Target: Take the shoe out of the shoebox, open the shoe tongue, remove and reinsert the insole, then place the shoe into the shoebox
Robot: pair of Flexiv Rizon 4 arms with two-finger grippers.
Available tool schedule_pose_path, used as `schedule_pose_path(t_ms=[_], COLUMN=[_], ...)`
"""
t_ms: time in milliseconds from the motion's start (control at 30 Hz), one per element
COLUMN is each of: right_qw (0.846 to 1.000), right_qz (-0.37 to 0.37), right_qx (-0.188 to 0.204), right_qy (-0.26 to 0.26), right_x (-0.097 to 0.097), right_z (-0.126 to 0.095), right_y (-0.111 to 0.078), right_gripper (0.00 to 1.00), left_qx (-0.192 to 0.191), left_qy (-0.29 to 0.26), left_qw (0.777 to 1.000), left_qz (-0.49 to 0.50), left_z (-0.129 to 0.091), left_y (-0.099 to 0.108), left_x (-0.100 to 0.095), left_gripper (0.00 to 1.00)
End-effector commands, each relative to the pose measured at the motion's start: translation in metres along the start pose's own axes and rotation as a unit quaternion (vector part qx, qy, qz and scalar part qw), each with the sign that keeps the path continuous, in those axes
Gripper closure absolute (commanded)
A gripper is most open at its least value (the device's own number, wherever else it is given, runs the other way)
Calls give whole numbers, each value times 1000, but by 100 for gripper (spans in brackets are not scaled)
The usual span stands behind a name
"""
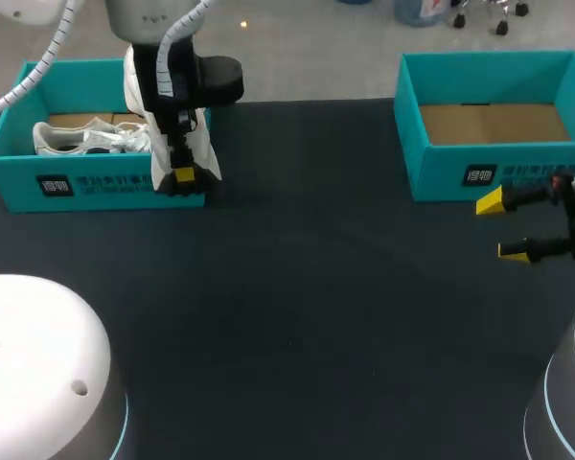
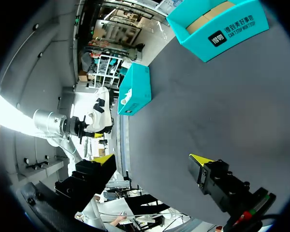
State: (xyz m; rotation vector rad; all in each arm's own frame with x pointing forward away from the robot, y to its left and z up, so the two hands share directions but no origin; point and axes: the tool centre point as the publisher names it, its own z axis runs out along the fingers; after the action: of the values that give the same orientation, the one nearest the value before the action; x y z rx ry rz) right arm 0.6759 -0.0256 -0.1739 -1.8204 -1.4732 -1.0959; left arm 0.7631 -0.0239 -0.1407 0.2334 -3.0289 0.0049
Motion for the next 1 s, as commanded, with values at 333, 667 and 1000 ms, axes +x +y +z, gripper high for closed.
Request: schedule_pose_path(t_ms=[333,667,1000], right_qw=[1000,1000,1000], right_qz=[1,1,1], right_qx=[-1,-1,-1], right_qy=[-2,-2,-2], right_x=[0,0,0], right_z=[0,0,0], right_y=[-1,-1,-1], right_gripper=[0,0,0], left_qx=[16,-10,-29], left_qy=[19,44,35], left_qw=[1000,999,999], left_qz=[-2,7,12], left_z=[-1,3,1], left_y=[80,124,164], left_x=[-50,-89,-126], left_gripper=[100,100,100])
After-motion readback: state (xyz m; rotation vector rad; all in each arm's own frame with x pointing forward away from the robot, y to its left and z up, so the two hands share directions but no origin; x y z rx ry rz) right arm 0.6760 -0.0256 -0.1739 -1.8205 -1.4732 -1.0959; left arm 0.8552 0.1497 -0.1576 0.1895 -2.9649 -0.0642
